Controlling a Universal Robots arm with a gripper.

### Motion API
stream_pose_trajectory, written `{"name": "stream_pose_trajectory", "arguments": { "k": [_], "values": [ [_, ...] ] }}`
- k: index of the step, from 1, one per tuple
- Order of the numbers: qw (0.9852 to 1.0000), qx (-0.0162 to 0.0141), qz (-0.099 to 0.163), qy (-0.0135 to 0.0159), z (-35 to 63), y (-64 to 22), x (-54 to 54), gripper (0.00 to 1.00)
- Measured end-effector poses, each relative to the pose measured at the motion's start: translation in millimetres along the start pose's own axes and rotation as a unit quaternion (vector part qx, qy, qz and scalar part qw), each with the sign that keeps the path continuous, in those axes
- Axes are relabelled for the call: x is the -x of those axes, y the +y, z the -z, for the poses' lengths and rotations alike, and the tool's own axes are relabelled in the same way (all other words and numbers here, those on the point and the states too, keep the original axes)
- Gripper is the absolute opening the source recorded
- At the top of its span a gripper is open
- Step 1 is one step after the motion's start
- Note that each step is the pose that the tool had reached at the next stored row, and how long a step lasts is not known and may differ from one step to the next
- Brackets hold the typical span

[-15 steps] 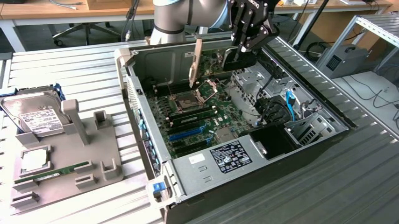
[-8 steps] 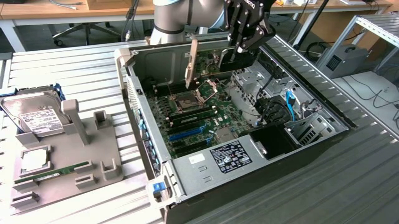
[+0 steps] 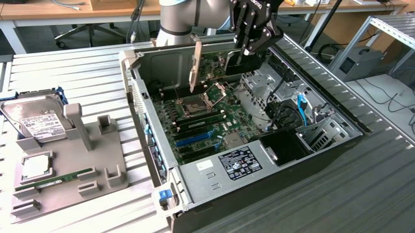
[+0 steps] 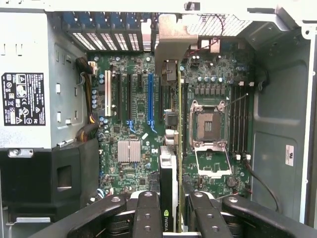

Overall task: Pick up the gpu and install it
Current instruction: 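Insert the gpu into the slot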

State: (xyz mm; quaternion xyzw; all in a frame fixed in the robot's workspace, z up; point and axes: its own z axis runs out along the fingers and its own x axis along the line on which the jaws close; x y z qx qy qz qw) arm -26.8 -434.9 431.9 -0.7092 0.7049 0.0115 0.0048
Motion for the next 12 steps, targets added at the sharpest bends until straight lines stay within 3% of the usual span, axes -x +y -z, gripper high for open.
{"name": "stream_pose_trajectory", "arguments": {
  "k": [12],
  "values": [
    [1.0000, 0.0000, 0.000, 0.0000, -3.2, 0.3, -0.1, 0.27]
  ]
}}
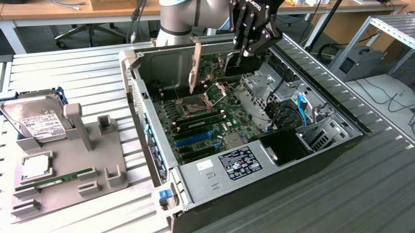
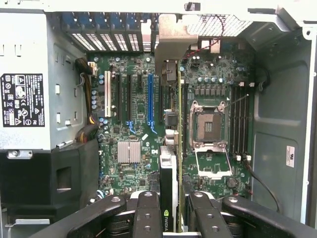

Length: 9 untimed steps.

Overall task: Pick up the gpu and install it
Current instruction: 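Insert the gpu into the slot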

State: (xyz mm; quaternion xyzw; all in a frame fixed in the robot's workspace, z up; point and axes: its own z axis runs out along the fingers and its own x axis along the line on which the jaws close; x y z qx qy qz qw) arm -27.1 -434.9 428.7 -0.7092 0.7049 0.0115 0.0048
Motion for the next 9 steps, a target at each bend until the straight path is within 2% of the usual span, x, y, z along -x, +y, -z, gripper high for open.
{"name": "stream_pose_trajectory", "arguments": {
  "k": [9],
  "values": [
    [1.0000, 0.0000, 0.000, 0.0000, -3.4, 0.0, -0.1, 0.27]
  ]
}}
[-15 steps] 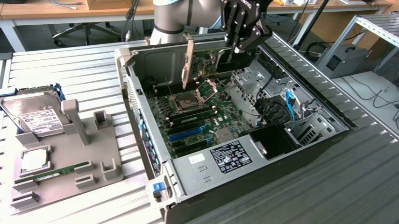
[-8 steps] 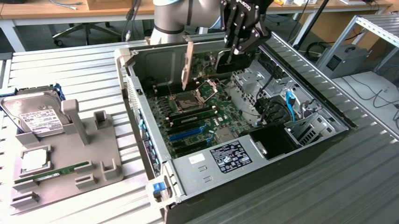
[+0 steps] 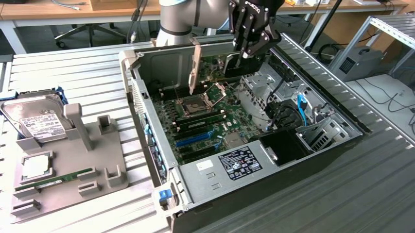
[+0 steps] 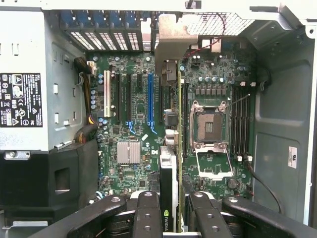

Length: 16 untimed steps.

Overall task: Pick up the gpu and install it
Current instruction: 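Insert the gpu into the slot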

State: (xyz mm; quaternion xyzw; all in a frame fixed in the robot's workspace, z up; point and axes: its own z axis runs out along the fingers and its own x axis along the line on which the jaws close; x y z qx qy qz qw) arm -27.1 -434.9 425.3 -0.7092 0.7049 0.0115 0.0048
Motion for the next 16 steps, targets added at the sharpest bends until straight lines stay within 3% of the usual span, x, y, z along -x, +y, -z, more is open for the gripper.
{"name": "stream_pose_trajectory", "arguments": {
  "k": [16],
  "values": [
    [1.0000, -0.0001, 0.000, -0.0001, -2.0, 0.0, 0.0, 0.27]
  ]
}}
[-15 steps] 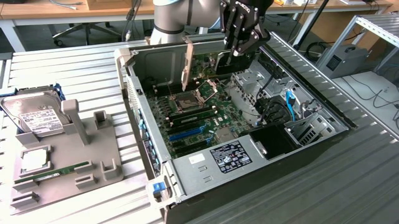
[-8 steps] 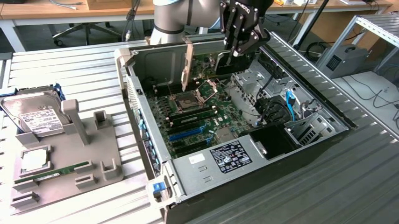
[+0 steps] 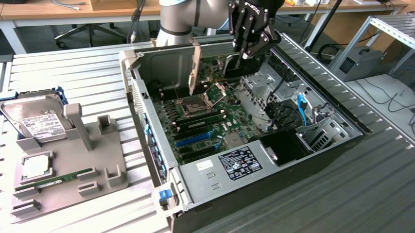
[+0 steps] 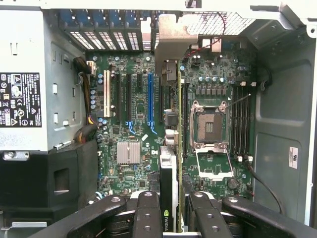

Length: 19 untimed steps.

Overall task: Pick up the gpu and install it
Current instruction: 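Insert the gpu into the slot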

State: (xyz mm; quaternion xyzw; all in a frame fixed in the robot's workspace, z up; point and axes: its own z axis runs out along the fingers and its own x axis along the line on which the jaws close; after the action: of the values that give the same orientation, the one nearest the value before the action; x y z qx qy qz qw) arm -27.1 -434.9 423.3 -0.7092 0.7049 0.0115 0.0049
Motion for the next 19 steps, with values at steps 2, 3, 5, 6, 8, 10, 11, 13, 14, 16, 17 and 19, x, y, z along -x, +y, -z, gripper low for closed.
{"name": "stream_pose_trajectory", "arguments": {
  "k": [2, 3, 5, 6, 8, 10, 11, 13, 14, 16, 17, 19],
  "values": [
    [1.0000, 0.0000, 0.000, 0.0001, -1.0, 0.0, -0.1, 0.27],
    [1.0000, 0.0000, 0.000, 0.0001, -2.0, 0.0, -0.1, 0.27],
    [1.0000, 0.0001, 0.000, 0.0001, -3.7, 0.0, -0.1, 0.27],
    [1.0000, 0.0001, 0.000, 0.0001, -5.2, 0.0, -0.2, 0.27],
    [1.0000, 0.0003, 0.000, 0.0001, -9.2, 0.0, -0.2, 0.27],
    [1.0000, 0.0004, 0.000, 0.0001, -11.5, -0.1, -0.3, 0.27],
    [1.0000, 0.0004, 0.000, 0.0001, -12.6, -0.1, -0.3, 0.27],
    [1.0000, 0.0006, 0.000, 0.0001, -14.7, -0.1, -0.3, 0.27],
    [1.0000, 0.0006, 0.000, 0.0001, -15.1, -0.1, -0.3, 0.27],
    [1.0000, 0.0006, 0.000, 0.0002, -15.4, -0.1, -0.4, 0.27],
    [1.0000, 0.0006, 0.000, 0.0001, -15.5, -0.1, -0.4, 0.27],
    [1.0000, 0.0006, 0.000, 0.0001, -15.6, -0.1, -0.4, 0.27]
  ]
}}
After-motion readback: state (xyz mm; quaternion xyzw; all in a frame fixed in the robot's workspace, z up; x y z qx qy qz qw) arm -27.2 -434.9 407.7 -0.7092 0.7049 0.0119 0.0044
